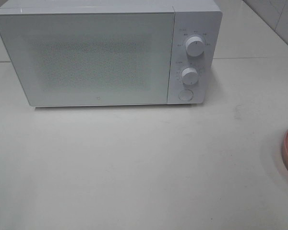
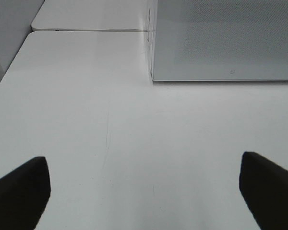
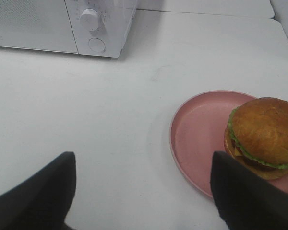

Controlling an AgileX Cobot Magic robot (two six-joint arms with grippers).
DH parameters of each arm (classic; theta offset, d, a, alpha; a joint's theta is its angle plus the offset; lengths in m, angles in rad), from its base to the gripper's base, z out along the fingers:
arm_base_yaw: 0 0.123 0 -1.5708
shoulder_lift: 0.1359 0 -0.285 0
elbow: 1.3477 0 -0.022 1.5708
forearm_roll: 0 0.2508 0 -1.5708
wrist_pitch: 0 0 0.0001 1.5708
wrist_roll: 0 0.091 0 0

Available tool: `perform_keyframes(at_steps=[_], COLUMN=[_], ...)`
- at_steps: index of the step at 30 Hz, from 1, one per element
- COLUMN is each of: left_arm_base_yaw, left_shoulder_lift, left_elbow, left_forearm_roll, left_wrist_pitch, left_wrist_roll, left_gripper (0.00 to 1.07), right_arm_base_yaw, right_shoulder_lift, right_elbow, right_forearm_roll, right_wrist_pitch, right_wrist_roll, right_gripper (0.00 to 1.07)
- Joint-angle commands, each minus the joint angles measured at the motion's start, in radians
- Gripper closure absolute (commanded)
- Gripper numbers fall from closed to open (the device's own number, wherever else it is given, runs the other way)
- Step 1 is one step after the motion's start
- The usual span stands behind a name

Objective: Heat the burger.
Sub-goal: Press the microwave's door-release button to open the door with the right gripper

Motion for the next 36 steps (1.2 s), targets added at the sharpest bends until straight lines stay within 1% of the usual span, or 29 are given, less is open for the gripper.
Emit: perform_keyframes(at_steps=[1,14,19,24,34,36], left_arm_base_yaw=[0.003,0.003,0.003,0.003,0.003,0.003], left_shoulder_lift=[-0.023,-0.023,-0.023,-0.023,-0.023,-0.023], left_elbow=[0.002,0.002,0.002,0.002,0.002,0.002], left_forearm_roll=[-0.004,-0.004,-0.004,-0.004,-0.004,-0.004], left_wrist_pitch=[-0.016,-0.016,-0.016,-0.016,-0.016,-0.016], left_wrist_roll=[0.000,0.000,0.000,0.000,0.000,0.000], left_gripper=[0.07,0.07,0.07,0.07,0.07,0.07], right_arm_base_yaw=[-0.006,-0.006,-0.006,-0.006,-0.006,-0.006], right_shoulder_lift=[-0.025,-0.025,-0.008,0.075,0.211,0.259], right_elbow=[0.001,0.001,-0.016,-0.022,-0.022,-0.022], right_forearm_roll=[0.003,0.003,0.003,0.009,0.009,0.009], right_wrist_pitch=[-0.012,-0.014,-0.026,-0.056,-0.057,-0.057], right_wrist_roll=[-0.015,-0.015,-0.014,-0.007,-0.007,-0.007], right_gripper=[0.33,0.33,0.33,0.33,0.33,0.33])
